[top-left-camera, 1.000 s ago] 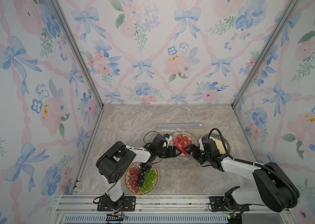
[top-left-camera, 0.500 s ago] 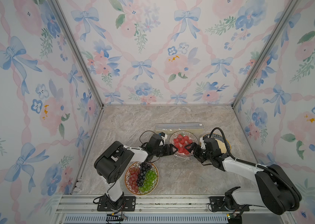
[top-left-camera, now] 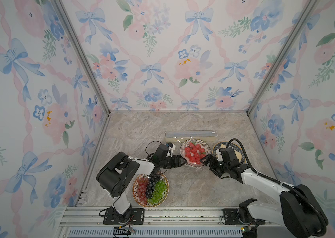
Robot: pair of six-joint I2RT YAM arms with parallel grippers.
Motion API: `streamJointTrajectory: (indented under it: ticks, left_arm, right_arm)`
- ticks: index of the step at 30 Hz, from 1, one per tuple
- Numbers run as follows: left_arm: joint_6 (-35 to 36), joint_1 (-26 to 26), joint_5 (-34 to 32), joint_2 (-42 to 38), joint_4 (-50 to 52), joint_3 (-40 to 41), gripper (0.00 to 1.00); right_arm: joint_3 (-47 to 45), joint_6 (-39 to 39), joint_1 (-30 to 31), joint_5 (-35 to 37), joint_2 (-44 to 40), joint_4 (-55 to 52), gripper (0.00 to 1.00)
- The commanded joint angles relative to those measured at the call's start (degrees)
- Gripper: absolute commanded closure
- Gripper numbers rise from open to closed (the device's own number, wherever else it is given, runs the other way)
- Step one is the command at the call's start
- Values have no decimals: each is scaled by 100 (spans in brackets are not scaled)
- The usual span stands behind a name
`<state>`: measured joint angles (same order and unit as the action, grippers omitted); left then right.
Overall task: Wrap the plate with plastic wrap
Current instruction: Cover the plate with plastic wrap.
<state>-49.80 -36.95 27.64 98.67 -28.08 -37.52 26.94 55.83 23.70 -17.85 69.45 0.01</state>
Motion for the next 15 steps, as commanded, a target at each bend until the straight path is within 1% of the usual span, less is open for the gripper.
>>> streamJointTrajectory:
  ticks: [1, 3, 6, 7, 9, 14, 15]
  left_arm:
    - [-145, -150, 240, -185, 21, 125, 25]
    - [-228, -205, 294, -232, 21, 181, 29]
    - [-327, -242, 343, -207, 21, 210, 40]
    - [-337, -245, 363, -180, 26, 210, 43]
    - [-372, -269, 347, -155, 13, 234, 44]
    - [-403, -341, 351, -202, -4, 278, 52]
    - [-408, -362, 347, -213, -5, 290, 52]
  right_arm:
    - [-145, 688, 270, -19, -138, 474, 3]
    - [-118, 834, 409, 130, -168, 535, 3]
    - [-132, 1074, 427, 124, -19, 854, 3]
    - [-136, 1140, 425, 123, 51, 969, 3]
    - [-123, 1272, 425, 61, 253, 1258, 3]
    - [-35, 1452, 416, 34, 735, 2032, 3]
    - [-14, 1461, 416, 57, 821, 2133, 3]
